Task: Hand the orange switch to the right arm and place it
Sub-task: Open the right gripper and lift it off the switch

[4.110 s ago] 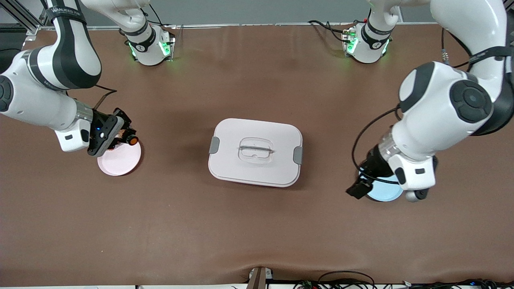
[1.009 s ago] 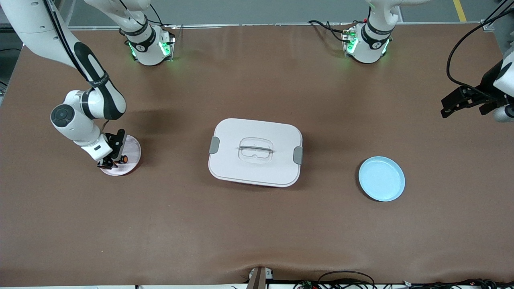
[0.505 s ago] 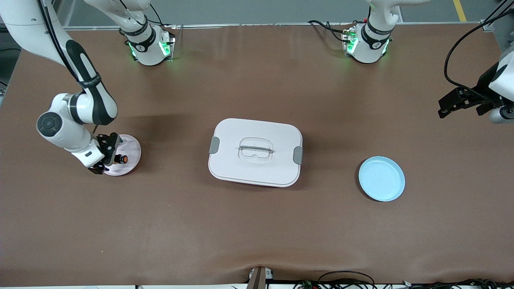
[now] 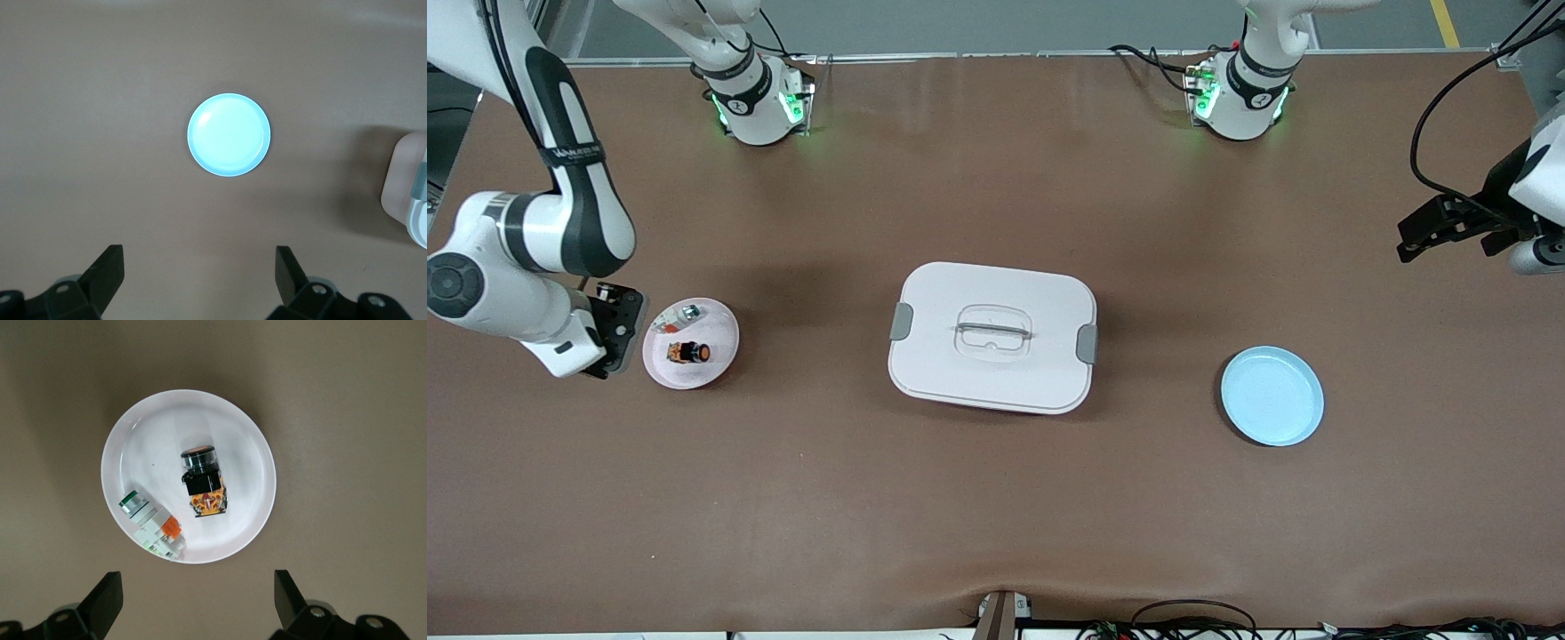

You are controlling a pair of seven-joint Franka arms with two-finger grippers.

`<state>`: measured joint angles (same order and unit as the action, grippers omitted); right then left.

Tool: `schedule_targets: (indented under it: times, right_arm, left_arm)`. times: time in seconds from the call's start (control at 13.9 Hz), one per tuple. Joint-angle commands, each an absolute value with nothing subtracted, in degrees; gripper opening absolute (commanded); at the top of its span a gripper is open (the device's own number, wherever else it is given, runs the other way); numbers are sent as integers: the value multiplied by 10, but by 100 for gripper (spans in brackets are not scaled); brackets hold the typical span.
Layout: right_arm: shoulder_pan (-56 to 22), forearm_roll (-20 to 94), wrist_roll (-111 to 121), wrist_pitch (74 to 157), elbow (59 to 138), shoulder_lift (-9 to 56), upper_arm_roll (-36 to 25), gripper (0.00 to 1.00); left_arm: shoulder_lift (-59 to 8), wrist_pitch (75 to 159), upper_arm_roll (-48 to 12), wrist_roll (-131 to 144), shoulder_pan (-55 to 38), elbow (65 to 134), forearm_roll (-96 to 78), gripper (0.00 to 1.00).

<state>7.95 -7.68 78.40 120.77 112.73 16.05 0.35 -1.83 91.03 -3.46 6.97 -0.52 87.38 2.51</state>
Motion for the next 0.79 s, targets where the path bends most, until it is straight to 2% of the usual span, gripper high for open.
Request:
schedule_targets:
  times: [0.0, 0.22, 0.5, 0.72]
  right_arm:
    - [90, -46, 716, 1157, 1129, 121, 14, 100]
    - [88, -39, 616, 1101, 1115, 94, 15, 100]
    - [73, -39, 505, 978, 1036, 87, 16, 100]
    - [72, -39, 452, 919, 990, 87, 16, 100]
  left_arm:
    - [-13, 918, -40, 62, 2, 882, 22, 100]
    - [-12, 918, -40, 62, 1, 882, 22, 100]
    - [-13, 918, -40, 61, -1, 882, 23, 100]
    - [-17, 922, -40, 62, -4, 881, 24, 100]
